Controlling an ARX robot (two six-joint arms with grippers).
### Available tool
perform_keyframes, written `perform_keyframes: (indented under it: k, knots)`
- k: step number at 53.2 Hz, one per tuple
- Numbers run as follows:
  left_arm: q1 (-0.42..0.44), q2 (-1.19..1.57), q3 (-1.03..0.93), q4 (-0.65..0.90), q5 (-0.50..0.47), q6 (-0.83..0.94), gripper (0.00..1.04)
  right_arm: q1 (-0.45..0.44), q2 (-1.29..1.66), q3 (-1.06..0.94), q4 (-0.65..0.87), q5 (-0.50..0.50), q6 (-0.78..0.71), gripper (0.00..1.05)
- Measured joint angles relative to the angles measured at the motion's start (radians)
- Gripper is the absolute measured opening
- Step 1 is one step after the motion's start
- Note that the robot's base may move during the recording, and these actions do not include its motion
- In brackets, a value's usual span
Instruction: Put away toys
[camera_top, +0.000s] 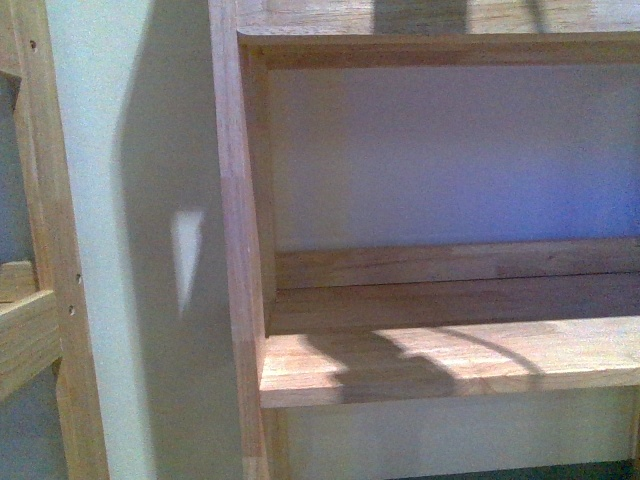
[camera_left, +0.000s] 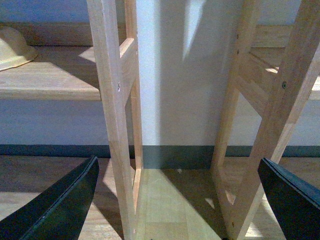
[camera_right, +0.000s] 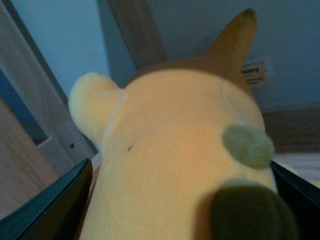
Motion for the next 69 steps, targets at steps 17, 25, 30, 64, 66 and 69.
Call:
perform_keyframes:
  k: [17, 25, 30, 64, 66, 69]
  knots:
    - [0.000, 0.000, 0.000, 0.000, 0.000, 0.000, 0.99, -0.006, -0.248, -0.251, 0.138, 0.086, -0.159, 1.04]
    - [0.000, 0.000, 0.000, 0.000, 0.000, 0.000, 0.99, -0.007, -0.409, -0.470, 0.257, 0.139, -0.247, 1.04]
    - [0.000, 0.000, 0.000, 0.000, 0.000, 0.000, 0.99, -0.008, -0.552, -0.677, 0.364, 0.157, -0.270, 1.04]
    - [0.000, 0.000, 0.000, 0.000, 0.000, 0.000, 0.99, 0.047, -1.522, -1.931, 0.694, 0.344, -0.343, 1.04]
    - [0.000, 0.000, 0.000, 0.000, 0.000, 0.000, 0.99, 0.054, -1.556, -1.980, 0.700, 0.362, -0.358, 1.04]
    - [0.000, 0.000, 0.000, 0.000, 0.000, 0.000, 0.99, 0.057, -1.598, -2.054, 0.714, 0.380, -0.372, 1.04]
